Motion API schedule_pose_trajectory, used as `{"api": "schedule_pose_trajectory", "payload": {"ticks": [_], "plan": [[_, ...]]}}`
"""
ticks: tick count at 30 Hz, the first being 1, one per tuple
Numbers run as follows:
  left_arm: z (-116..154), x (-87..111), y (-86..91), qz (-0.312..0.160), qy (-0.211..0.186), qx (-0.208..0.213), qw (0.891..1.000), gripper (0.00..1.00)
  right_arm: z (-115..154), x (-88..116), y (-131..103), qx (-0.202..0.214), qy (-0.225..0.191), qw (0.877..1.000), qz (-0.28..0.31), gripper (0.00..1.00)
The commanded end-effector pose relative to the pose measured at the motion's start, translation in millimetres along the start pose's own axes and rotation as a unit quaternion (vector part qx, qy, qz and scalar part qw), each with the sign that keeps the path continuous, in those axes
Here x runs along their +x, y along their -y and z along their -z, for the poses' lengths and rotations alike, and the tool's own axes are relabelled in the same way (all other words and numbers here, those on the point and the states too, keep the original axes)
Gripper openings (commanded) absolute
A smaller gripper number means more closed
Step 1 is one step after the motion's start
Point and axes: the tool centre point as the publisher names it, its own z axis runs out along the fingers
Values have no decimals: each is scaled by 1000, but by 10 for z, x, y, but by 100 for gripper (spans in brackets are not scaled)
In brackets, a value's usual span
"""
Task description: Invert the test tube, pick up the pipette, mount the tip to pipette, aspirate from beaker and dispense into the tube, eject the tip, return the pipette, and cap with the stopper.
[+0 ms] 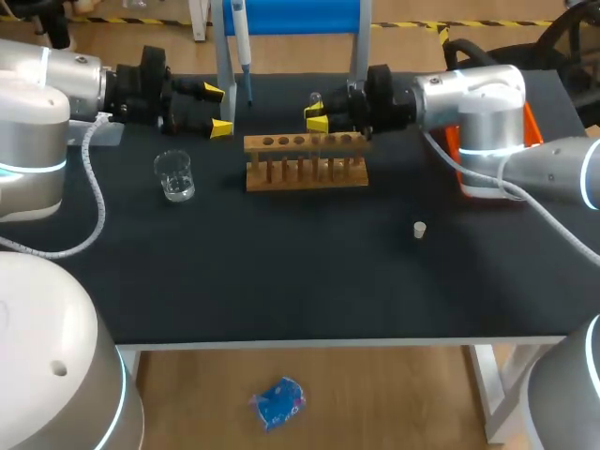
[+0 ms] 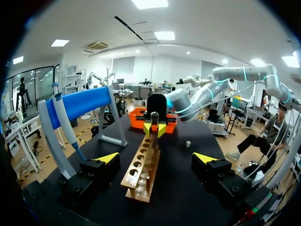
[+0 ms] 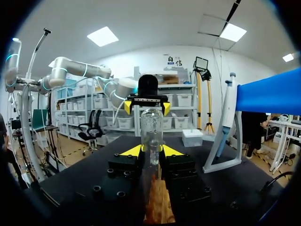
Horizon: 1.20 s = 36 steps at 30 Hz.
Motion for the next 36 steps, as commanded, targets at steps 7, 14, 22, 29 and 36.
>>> {"api": "schedule_pose_trajectory", "payload": {"ticks": [7, 14, 22, 29, 36], "plan": [[2, -5, 4, 0, -1, -1, 1000, 100, 19, 24, -76, 0, -2, 1000, 5, 0], [2, -5, 4, 0, -1, -1, 1000, 100, 23, 30, -146, 2, -6, 1000, 11, 0], [2, -5, 4, 0, -1, -1, 1000, 100, 48, 47, -246, 4, -8, 1000, 19, 0], [2, -5, 4, 0, -1, -1, 1000, 100, 49, 82, -331, 4, -10, 1000, 26, 0], [2, -5, 4, 0, -1, -1, 1000, 100, 56, 96, -442, 5, -10, 999, 33, 0]]}}
